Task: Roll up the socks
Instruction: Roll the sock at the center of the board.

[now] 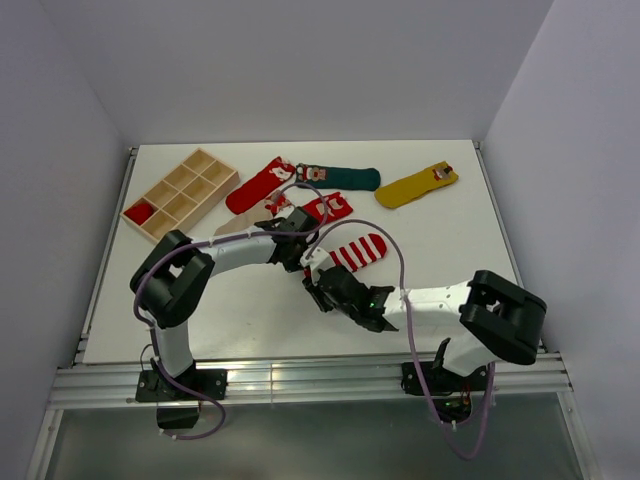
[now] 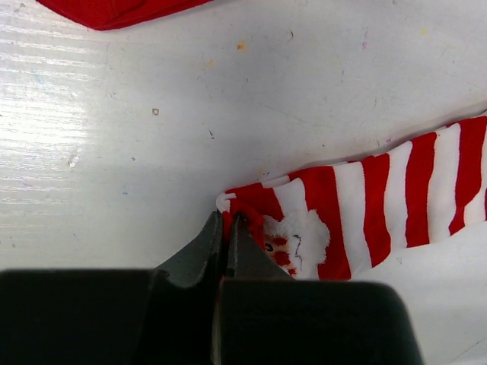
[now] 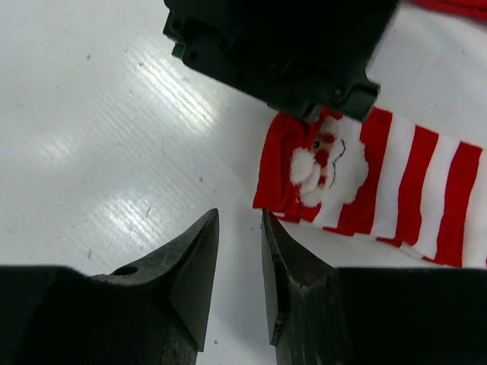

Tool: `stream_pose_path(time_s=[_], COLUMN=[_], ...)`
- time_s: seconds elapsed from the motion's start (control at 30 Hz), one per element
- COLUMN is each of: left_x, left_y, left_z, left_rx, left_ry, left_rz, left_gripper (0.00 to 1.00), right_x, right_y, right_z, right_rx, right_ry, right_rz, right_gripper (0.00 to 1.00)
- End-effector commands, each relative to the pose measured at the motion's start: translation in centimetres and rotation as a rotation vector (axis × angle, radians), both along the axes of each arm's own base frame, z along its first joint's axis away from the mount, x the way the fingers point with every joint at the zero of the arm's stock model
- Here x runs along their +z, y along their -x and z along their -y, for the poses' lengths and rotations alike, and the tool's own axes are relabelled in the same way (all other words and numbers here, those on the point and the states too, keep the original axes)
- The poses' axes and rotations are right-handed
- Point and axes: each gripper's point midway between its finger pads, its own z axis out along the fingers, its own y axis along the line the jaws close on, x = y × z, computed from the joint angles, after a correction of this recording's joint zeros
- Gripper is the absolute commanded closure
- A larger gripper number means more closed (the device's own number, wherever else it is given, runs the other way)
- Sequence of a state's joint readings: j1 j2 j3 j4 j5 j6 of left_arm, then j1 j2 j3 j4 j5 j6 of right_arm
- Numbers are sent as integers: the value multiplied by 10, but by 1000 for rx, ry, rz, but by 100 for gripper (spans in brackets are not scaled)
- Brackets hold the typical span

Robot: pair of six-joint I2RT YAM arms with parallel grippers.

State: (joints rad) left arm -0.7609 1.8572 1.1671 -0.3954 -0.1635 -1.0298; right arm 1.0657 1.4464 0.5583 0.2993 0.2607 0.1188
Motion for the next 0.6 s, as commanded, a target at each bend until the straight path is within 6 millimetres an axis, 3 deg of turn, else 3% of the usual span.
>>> stream_pose_path(time_s=[0.0,0.23,0.57], left_x=[-12,-10,-11], left_y=[9,7,8], left_z=[-7,-6,-6], left_rx=[-37,-45,-56], left_ry=[-62,-66,-71], left_rz=[-45,-41,-46], left_gripper=[100,100,100], right_x=[24,15,-12], right_y=[-19,-22,-27], right_z=[-16,-27,-9], right_rx=[-14,12,-85], right_ry=[-21,17,79], right_rz=[99,82,31], right_gripper=[64,67,75])
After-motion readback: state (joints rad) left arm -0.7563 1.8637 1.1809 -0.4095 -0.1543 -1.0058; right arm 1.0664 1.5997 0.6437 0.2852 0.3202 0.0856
